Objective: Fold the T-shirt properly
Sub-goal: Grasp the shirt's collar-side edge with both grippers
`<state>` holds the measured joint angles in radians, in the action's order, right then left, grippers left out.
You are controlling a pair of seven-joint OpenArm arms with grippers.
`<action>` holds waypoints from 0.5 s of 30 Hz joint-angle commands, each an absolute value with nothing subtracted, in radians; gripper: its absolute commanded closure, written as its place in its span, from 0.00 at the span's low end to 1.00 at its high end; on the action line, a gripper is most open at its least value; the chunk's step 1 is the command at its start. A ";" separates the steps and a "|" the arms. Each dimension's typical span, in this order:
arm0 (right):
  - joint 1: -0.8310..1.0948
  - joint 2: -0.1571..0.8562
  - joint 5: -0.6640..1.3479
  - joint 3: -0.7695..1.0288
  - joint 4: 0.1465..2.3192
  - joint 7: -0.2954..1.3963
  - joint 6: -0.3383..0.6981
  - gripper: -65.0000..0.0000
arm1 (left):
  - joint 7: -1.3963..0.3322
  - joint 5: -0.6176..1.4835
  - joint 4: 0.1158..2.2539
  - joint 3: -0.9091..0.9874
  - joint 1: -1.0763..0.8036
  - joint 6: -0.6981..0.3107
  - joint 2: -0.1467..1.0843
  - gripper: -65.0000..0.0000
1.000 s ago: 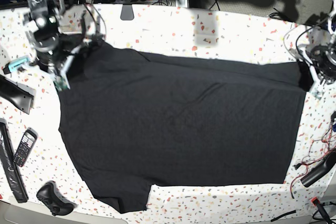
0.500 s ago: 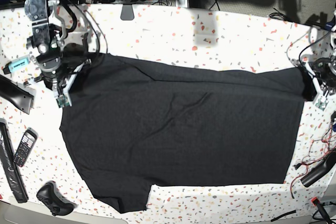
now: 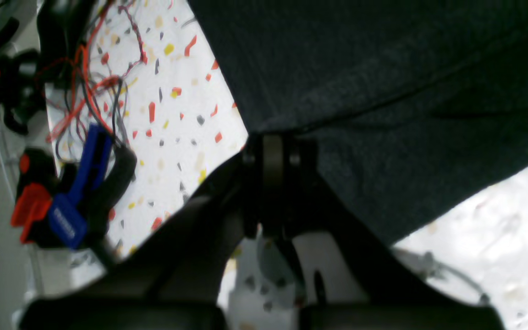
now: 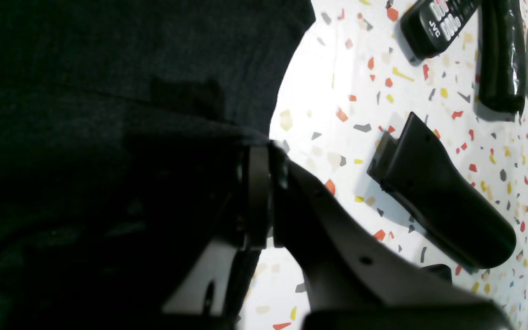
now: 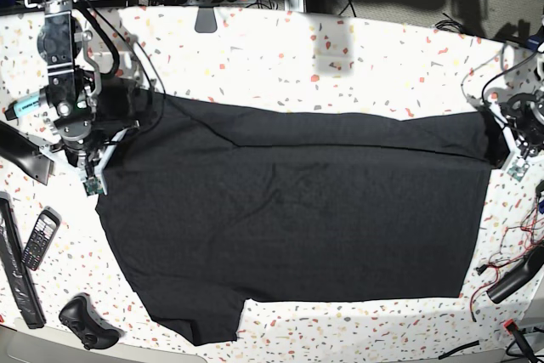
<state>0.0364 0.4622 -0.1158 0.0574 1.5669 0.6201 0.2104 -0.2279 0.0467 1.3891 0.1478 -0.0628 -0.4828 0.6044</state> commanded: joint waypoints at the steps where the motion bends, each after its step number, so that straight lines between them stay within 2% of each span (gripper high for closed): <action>1: 0.019 0.477 -0.127 0.065 1.581 0.602 0.203 1.00 | -0.200 0.054 1.389 0.154 -0.047 -0.473 0.626 1.00; 8: 0.020 0.477 -0.127 0.065 1.581 0.602 0.203 1.00 | -0.131 0.054 1.358 0.154 -0.034 -0.472 0.626 1.00; 10: 0.019 0.477 -0.127 0.065 1.581 0.604 0.203 1.00 | -0.134 0.054 1.358 0.154 -0.015 -0.472 0.627 0.82; 12: 0.019 0.478 -0.127 0.065 1.581 0.626 0.203 1.00 | -0.164 0.054 1.358 0.154 0.004 -0.472 0.627 0.69; 15: 0.017 0.483 -0.127 0.070 1.588 0.665 0.202 0.79 | -0.234 0.054 1.358 0.155 0.025 -0.468 0.633 0.66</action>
